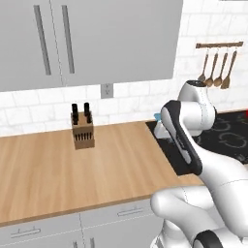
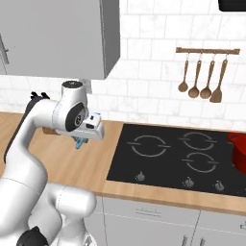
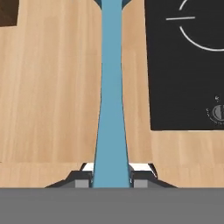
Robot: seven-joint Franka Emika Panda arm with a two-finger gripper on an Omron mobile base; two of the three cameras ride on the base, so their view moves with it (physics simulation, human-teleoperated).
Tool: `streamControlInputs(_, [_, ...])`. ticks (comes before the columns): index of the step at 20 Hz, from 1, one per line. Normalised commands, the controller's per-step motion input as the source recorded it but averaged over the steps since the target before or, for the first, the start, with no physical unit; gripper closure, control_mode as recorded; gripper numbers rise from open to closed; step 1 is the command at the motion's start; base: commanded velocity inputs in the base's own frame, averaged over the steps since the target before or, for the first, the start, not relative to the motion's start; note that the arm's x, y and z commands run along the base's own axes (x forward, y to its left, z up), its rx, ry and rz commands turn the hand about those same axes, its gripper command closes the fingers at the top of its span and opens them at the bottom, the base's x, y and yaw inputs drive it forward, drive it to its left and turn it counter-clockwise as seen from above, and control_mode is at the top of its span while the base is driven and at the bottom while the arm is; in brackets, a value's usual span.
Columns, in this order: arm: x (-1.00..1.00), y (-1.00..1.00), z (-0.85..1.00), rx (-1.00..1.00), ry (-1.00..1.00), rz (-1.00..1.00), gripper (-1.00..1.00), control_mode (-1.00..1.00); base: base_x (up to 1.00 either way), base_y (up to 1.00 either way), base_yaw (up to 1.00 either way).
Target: Put the avocado and corn in the pot. Retrieve the spatula and lightly stir the vegetables in the pot.
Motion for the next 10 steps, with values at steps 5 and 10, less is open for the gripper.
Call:
streamControlInputs(5, [0.00,0.00,0.00,0.00,0.00,0.00,1.00,1.00,0.00,-1.00,0.00])
streamControlInputs(10, [0.00,0.00,0.00,0.00,0.00,0.00,1.00,1.00,0.00,-1.00,0.00])
